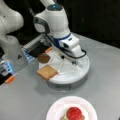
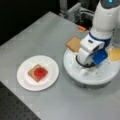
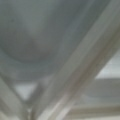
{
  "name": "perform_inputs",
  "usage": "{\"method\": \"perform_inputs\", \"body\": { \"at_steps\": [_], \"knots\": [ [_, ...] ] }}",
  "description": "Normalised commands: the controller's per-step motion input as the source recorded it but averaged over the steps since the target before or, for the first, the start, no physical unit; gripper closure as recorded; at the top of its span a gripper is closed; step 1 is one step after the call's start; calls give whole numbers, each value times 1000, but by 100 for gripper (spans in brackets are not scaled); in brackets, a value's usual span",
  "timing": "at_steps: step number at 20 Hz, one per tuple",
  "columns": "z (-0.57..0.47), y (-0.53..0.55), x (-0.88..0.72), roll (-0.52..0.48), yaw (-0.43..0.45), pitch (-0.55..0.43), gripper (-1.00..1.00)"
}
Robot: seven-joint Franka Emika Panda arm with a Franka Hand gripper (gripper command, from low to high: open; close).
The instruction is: Ingredient selection for cheeseburger or sandwich
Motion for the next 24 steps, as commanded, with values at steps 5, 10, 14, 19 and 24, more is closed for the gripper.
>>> {"method": "perform_inputs", "body": {
  "at_steps": [5,10,14,19,24],
  "knots": [
    [-109,-148,42,9,301,-63,-100],
    [-108,-165,14,14,283,-67,-100],
    [-115,-184,-13,19,290,-72,-100],
    [-119,-203,-32,18,306,-77,-100],
    [-95,-187,-36,19,308,-70,-100]
  ]
}}
